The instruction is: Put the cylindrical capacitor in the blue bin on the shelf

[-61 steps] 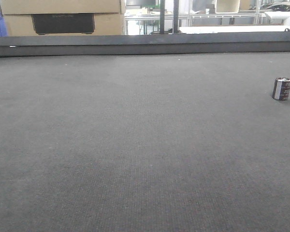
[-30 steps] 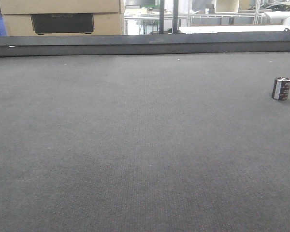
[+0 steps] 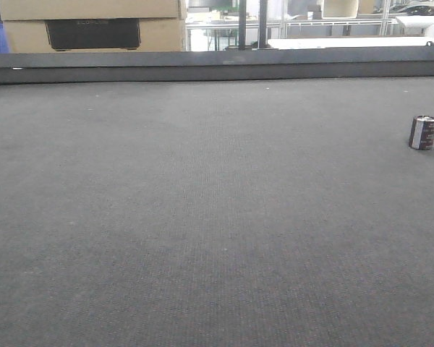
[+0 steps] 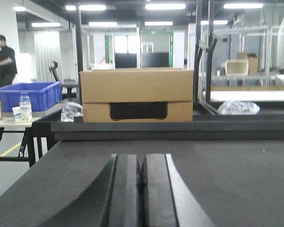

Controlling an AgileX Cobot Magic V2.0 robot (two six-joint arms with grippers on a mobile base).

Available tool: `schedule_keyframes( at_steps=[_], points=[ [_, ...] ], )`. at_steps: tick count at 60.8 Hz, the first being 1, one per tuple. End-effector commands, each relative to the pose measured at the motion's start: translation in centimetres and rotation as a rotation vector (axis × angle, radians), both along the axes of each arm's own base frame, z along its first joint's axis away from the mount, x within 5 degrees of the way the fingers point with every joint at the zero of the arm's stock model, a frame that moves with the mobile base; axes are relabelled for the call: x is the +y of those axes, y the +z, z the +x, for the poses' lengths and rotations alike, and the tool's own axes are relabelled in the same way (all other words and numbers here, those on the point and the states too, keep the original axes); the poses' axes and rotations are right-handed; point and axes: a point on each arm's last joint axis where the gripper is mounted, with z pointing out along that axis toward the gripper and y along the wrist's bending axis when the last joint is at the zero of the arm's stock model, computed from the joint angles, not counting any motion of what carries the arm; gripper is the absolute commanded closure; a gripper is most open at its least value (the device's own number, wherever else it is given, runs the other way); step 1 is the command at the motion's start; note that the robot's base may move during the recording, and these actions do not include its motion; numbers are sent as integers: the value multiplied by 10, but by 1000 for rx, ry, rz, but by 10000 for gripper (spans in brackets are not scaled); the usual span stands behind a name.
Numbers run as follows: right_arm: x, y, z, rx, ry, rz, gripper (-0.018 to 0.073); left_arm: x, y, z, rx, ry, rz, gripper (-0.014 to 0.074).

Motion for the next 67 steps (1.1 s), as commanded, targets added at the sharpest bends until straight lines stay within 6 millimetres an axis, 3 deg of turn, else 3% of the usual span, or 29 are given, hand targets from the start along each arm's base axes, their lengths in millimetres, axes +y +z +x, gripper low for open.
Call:
schedule_keyframes(
  at_steps=[1,7,13,21,26,34,42,50,67],
  points=[
    [1,23,5,28,9,-3,447,0,23,5,48,-2,0,569],
    [1,39,24,77,9,-4,169,-1,43,19,75,-2,2,385],
    [2,46,45,138,6,-11,-21,-2,51,32,104,-2,4,218],
    [1,42,78,186,-15,-34,-10,-4,49,45,151,-16,-30,42],
    [2,33,102,260,-23,-66,-10,-5,49,45,144,-23,-51,-6],
    [2,6,139,376,-27,-72,-10,-5,52,44,117,-24,-53,-5],
    [1,-35,176,388,-54,-75,-10,-5,52,44,121,-33,-79,-5],
    [0,-75,202,428,-73,-119,-10,-6,52,44,124,-47,-121,-5],
    [-3,-135,259,365,-129,-134,-10,-6,52,44,125,-51,-133,-5]
  ],
)
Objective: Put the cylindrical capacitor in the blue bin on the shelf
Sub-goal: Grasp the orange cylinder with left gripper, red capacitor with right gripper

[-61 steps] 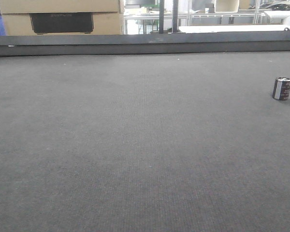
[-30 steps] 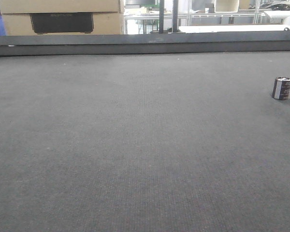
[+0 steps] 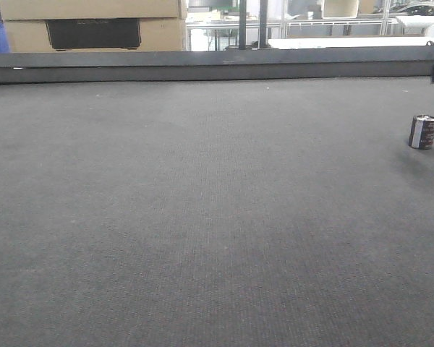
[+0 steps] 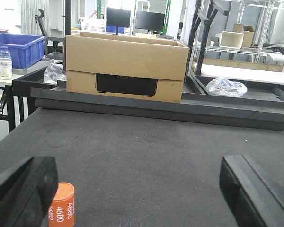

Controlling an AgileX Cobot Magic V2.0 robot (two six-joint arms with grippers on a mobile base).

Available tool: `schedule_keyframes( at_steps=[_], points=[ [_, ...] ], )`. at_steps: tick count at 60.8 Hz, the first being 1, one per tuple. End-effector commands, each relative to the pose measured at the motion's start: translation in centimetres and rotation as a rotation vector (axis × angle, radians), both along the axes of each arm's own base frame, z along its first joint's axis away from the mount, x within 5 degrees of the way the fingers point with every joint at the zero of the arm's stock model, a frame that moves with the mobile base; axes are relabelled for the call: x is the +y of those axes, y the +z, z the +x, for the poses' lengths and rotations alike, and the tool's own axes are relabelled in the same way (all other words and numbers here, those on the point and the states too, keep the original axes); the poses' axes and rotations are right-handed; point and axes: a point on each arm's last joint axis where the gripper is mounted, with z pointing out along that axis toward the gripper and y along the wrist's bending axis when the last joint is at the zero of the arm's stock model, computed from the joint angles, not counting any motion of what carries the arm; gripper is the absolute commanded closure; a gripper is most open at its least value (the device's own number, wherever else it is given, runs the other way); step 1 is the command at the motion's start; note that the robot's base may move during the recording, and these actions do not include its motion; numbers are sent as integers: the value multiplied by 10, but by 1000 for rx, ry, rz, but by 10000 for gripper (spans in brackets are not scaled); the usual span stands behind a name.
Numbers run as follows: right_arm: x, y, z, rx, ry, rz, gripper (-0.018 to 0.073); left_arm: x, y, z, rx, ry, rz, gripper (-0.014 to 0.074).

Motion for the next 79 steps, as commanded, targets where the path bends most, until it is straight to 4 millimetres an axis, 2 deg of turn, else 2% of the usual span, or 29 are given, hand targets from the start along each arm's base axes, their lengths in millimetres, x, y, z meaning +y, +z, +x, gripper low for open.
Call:
schedule_keyframes(
  at_steps=[1,25,34,46,50,60,65,72,79],
  points=[
    [-1,-11,18,-38,-14,-13,-10,-1,5,-1,-30,-8,-22,-5],
    [0,-50,88,17,-29,-5,-10,-1,5,-1,-30,-8,-22,-5],
    [0,-63,103,56,-40,5,-10,-1,5,-1,-30,-8,-22,-5],
    [0,-72,108,75,-40,5,1,-1,5,-1,-30,-8,-22,-5],
    [0,-72,108,79,-39,6,51,-1,5,-1,-30,-8,-22,-5],
    [0,-72,108,83,-39,6,358,-1,5,-1,-28,-15,-47,-5],
    [0,-72,108,83,-39,6,482,-2,3,-1,-12,-20,-59,-5],
    [0,-66,108,66,-39,7,573,-2,-2,-1,33,-21,-55,-5],
    [0,-44,107,10,-39,10,587,-1,-18,3,76,-10,-22,-5]
  ],
)
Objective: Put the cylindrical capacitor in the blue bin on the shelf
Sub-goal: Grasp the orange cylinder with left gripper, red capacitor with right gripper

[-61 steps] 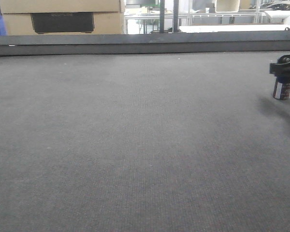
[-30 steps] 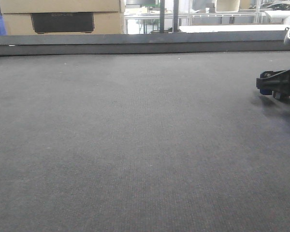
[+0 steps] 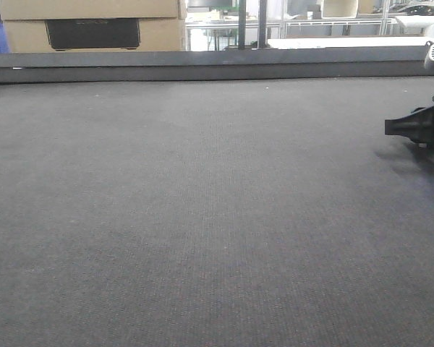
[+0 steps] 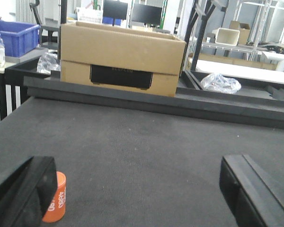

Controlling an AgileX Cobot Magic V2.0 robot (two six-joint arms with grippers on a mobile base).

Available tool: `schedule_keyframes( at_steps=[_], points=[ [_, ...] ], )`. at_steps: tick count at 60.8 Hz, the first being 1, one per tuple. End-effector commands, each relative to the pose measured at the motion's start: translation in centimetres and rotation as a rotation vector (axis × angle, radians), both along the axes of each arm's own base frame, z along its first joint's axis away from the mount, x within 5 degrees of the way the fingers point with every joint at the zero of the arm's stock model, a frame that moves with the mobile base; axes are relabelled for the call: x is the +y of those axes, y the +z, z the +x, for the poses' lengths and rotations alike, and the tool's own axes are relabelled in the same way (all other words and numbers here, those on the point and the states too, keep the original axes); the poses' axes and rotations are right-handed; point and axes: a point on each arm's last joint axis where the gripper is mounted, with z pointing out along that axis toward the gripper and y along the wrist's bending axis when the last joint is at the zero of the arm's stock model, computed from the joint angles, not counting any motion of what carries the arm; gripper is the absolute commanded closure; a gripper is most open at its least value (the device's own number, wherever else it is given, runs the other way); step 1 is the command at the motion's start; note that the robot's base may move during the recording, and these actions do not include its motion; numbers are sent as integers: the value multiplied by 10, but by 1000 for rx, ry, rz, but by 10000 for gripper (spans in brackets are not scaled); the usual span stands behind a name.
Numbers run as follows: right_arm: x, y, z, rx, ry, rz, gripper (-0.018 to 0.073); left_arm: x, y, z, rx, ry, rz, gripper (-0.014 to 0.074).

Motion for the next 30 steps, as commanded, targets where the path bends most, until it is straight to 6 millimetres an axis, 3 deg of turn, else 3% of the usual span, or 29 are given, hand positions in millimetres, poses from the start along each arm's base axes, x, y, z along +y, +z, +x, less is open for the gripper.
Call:
schedule_keyframes(
  at_steps=[1,18,30],
  points=[
    [0,28,1,-99,-2,-7,587,0,-15,3,41,3,21,-5],
    [0,118,-21,-275,5,9,587,6,-68,29,19,73,55,-5],
    [0,168,-46,-347,16,22,587,18,-93,68,102,167,17,-5]
  ],
)
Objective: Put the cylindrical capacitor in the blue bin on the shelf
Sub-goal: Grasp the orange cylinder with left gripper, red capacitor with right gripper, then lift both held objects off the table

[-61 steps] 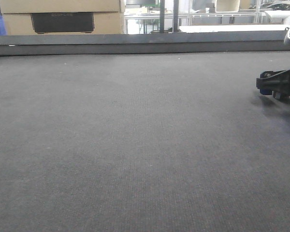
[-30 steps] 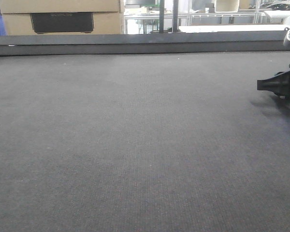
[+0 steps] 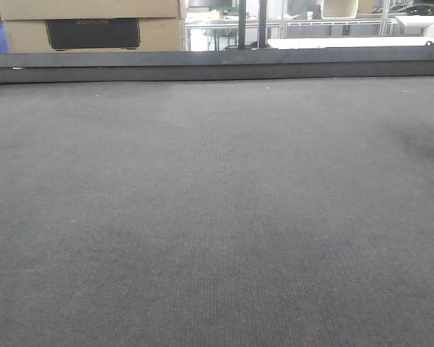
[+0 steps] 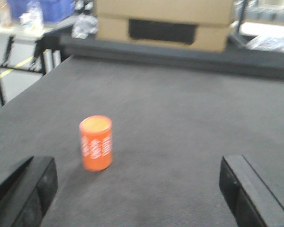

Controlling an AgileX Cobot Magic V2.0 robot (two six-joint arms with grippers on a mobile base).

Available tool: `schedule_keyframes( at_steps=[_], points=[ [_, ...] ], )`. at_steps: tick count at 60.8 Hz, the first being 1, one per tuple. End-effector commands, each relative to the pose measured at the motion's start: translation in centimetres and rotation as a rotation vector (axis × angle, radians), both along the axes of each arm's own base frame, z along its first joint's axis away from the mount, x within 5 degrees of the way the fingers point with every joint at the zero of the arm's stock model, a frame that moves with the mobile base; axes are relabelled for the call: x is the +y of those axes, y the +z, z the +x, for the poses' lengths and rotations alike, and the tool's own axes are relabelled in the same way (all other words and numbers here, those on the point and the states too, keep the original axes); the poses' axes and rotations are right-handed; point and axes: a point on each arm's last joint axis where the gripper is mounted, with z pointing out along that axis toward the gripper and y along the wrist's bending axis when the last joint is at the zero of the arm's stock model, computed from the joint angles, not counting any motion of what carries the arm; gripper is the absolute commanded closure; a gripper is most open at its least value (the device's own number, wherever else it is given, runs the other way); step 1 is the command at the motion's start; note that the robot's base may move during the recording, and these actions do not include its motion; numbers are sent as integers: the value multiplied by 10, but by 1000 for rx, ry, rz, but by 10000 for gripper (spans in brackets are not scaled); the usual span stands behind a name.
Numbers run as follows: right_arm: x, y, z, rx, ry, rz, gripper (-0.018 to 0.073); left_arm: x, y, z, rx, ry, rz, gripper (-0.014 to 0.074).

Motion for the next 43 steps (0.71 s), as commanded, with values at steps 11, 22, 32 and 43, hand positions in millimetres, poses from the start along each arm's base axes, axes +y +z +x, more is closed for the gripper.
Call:
schedule_keyframes(
  at_steps=[11,22,32,43],
  points=[
    [0,45,-24,-100,5,2,587,11,-27,63,36,81,-51,-5],
    [0,50,-28,-107,8,3,587,15,-55,109,97,91,-37,-5],
    [0,49,-28,-94,9,4,587,18,-79,156,153,95,-34,-5],
    [0,49,-28,-94,9,4,587,25,-96,188,181,114,-38,-5]
  ],
)
